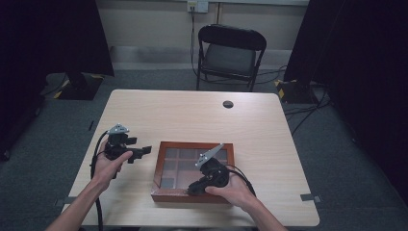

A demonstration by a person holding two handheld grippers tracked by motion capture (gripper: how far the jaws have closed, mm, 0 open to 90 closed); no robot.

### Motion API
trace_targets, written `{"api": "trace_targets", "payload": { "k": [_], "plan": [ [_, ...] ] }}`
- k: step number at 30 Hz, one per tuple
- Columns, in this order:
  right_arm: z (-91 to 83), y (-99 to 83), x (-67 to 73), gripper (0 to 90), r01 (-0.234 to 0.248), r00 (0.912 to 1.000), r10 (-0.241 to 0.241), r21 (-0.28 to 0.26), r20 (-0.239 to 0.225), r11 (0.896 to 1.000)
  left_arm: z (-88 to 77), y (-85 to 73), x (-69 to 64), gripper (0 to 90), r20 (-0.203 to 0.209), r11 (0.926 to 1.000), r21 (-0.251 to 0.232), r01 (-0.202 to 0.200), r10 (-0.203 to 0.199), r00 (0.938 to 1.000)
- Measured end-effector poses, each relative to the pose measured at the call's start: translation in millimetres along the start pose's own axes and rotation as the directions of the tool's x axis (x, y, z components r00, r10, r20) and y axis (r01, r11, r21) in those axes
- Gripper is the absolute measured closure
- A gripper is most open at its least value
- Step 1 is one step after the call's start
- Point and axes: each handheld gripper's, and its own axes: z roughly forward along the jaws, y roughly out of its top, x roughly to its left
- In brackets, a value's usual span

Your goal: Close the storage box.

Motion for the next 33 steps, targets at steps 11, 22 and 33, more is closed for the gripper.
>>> {"api": "trace_targets", "payload": {
  "k": [11, 22, 33],
  "plan": [
    [-27.0, -1.6, -8.6, 51.5, -0.040, 0.9960, 0.052, -0.158, 0.073, 0.987, -0.5, -1.0, 1.9, 16.8, -0.003, 0.9998, 0.006, 0.017, -0.017, 0.9998],
    [-86.3, -34.1, -47.2, 19.7, -0.202, 0.9000, 0.294, -0.291, 0.322, 0.935, 3.0, -1.5, 6.6, 15.9, -0.009, 0.9992, 0.026, 0.030, -0.030, 0.9995],
    [-110.3, -98.4, -102.5, 14.6, -0.356, 0.6912, 0.516, -0.384, 0.506, 0.852, 4.8, -10.1, 19.4, 15.9, -0.075, 0.9947, 0.103, -0.007, 0.015, 0.9971]
  ]
}}
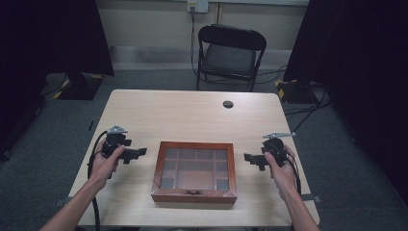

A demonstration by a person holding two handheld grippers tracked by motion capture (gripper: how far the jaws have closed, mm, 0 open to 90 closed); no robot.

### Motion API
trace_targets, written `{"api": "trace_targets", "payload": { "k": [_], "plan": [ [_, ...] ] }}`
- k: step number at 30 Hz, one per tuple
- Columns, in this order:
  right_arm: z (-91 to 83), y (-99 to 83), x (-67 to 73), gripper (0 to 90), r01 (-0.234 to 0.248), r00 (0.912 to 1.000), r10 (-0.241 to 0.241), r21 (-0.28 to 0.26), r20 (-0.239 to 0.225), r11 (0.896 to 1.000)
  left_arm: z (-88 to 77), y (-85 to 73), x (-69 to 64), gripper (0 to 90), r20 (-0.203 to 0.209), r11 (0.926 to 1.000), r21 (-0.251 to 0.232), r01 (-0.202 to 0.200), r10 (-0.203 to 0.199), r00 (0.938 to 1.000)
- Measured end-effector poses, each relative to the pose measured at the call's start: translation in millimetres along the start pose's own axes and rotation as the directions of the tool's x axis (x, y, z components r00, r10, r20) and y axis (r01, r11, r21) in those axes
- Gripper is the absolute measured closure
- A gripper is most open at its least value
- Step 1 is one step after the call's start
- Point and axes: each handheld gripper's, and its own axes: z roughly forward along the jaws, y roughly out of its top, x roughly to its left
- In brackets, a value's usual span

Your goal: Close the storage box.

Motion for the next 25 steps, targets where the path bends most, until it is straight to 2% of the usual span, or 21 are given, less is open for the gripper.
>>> {"api": "trace_targets", "payload": {
  "k": [1, 2, 6, 8, 10, 12, 13, 14, 15, 16, 18, 19, 21, 22, 23, 25],
  "plan": [
    [4.1, -4.4, -4.7, 14.6, -0.011, 0.9987, 0.011, 0.001, 0.050, 1.000, 0.3, -2.4, 1.3, 15.9, -0.028, 0.9999, 0.008, -0.008, 0.008, 0.9996],
    [7.7, -9.3, -8.8, 14.7, -0.021, 0.9957, 0.022, -0.006, 0.090, 1.000, 1.0, -5.3, 2.8, 15.9, -0.031, 0.9999, 0.006, 0.009, -0.009, 0.9995],
    [16.4, -19.8, -20.8, 14.6, -0.030, 0.9877, 0.031, -0.009, 0.153, 1.000, 6.6, -14.6, 8.4, 15.9, -0.054, 0.9997, 0.026, 0.005, -0.003, 0.9985],
    [21.2, -25.0, -27.8, 14.8, -0.046, 0.9765, 0.043, 0.011, 0.211, 0.999, 9.7, -18.5, 10.1, 16.2, -0.069, 0.9987, 0.050, -0.001, 0.004, 0.9976],
    [21.0, -27.1, -33.7, 14.8, -0.051, 0.9707, 0.048, 0.008, 0.235, 0.999, 12.1, -21.9, 7.3, 16.0, -0.096, 0.9985, 0.044, -0.032, 0.036, 0.9947],
    [20.9, -30.0, -38.0, 14.6, -0.049, 0.9606, 0.047, 0.001, 0.274, 0.999, 17.5, -25.9, 2.3, 16.0, -0.101, 0.9977, 0.055, -0.038, 0.044, 0.9940],
    [22.3, -32.5, -39.9, 14.6, -0.048, 0.9589, 0.045, 0.004, 0.280, 0.999, 21.8, -27.5, -1.0, 16.0, -0.102, 0.9950, 0.089, -0.045, 0.054, 0.9933],
    [23.9, -34.8, -40.9, 14.7, -0.058, 0.9566, 0.049, 0.025, 0.287, 0.998, 24.6, -28.0, -3.4, 16.2, -0.112, 0.9940, 0.094, -0.056, 0.066, 0.9915],
    [25.2, -35.7, -41.1, 14.6, -0.053, 0.9526, 0.041, 0.030, 0.301, 0.998, 28.5, -28.9, -5.1, 14.8, -0.123, 0.9928, 0.081, -0.088, 0.098, 0.9876],
    [26.5, -37.1, -40.7, 14.0, -0.062, 0.9469, 0.050, 0.028, 0.318, 0.998, 30.2, -29.8, -4.7, 11.4, -0.118, 0.9936, 0.068, -0.090, 0.098, 0.9882],
    [27.5, -39.3, -40.6, 13.4, -0.079, 0.9461, 0.074, 0.002, 0.315, 0.997, 34.8, -34.5, -2.0, 3.1, -0.115, 0.9945, 0.026, -0.101, 0.104, 0.9879],
    [28.5, -41.3, -40.2, 11.6, -0.089, 0.9437, 0.091, -0.021, 0.318, 0.996, 34.6, -34.9, -2.1, 0.0, -0.113, 0.9953, 0.023, -0.094, 0.096, 0.9889],
    [31.4, -44.1, -39.5, 6.2, -0.079, 0.9445, 0.091, -0.051, 0.316, 0.996, 33.4, -35.2, -1.8, 0.0, -0.117, 0.9942, 0.035, -0.102, 0.105, 0.9875],
    [34.8, -48.0, -40.2, 2.6, -0.052, 0.9481, 0.078, -0.091, 0.308, 0.994, 34.0, -35.4, -2.5, 0.0, -0.119, 0.9958, 0.024, -0.088, 0.091, 0.9888],
    [35.7, -48.0, -39.8, 2.1, -0.054, 0.9499, 0.079, -0.089, 0.303, 0.995, 33.8, -35.2, -2.1, 0.0, -0.119, 0.9947, 0.031, -0.098, 0.101, 0.9878],
    [36.5, -47.3, -39.4, 2.0, -0.046, 0.9525, 0.070, -0.087, 0.297, 0.995, 34.6, -35.5, -2.8, 0.0, -0.121, 0.9963, 0.018, -0.084, 0.086, 0.9889]
  ]
}}
